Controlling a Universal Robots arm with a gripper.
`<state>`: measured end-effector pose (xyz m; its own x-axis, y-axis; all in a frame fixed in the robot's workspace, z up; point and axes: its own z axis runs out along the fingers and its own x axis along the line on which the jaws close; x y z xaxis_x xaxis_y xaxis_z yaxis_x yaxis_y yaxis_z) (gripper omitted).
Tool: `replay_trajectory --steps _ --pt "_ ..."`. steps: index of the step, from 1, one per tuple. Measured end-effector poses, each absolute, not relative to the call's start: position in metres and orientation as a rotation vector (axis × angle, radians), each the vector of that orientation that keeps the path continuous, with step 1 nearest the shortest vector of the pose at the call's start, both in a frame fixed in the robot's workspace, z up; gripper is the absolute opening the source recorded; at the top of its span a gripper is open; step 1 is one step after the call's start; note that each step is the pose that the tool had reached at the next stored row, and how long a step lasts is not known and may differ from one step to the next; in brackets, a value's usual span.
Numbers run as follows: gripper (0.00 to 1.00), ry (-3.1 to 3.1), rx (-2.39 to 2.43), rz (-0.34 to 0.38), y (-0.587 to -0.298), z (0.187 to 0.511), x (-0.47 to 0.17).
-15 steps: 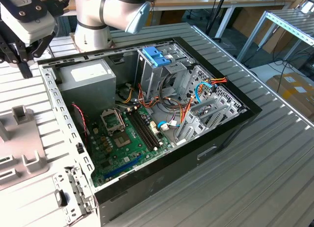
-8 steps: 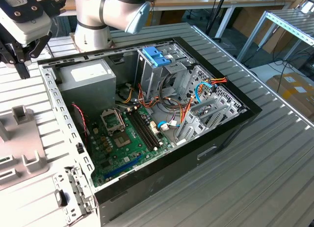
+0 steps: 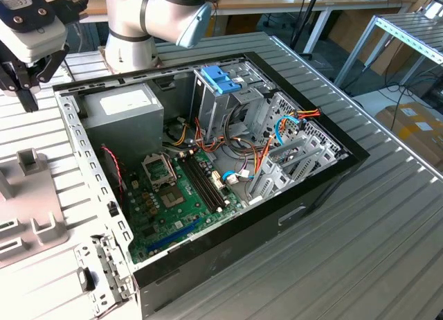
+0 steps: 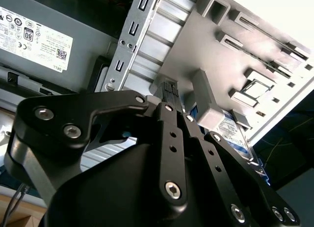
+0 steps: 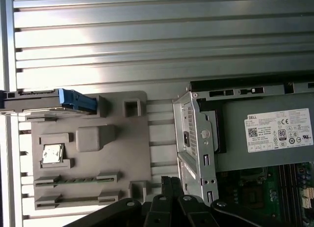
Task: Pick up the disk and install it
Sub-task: 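Reach for the disk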
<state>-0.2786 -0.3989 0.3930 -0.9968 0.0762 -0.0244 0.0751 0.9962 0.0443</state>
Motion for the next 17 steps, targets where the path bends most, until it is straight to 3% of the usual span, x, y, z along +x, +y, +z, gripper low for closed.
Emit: replay_trajectory --steps 17 --pt "0.11 3.112 0.118 0.068 -0.3989 0.3930 -0.2867"
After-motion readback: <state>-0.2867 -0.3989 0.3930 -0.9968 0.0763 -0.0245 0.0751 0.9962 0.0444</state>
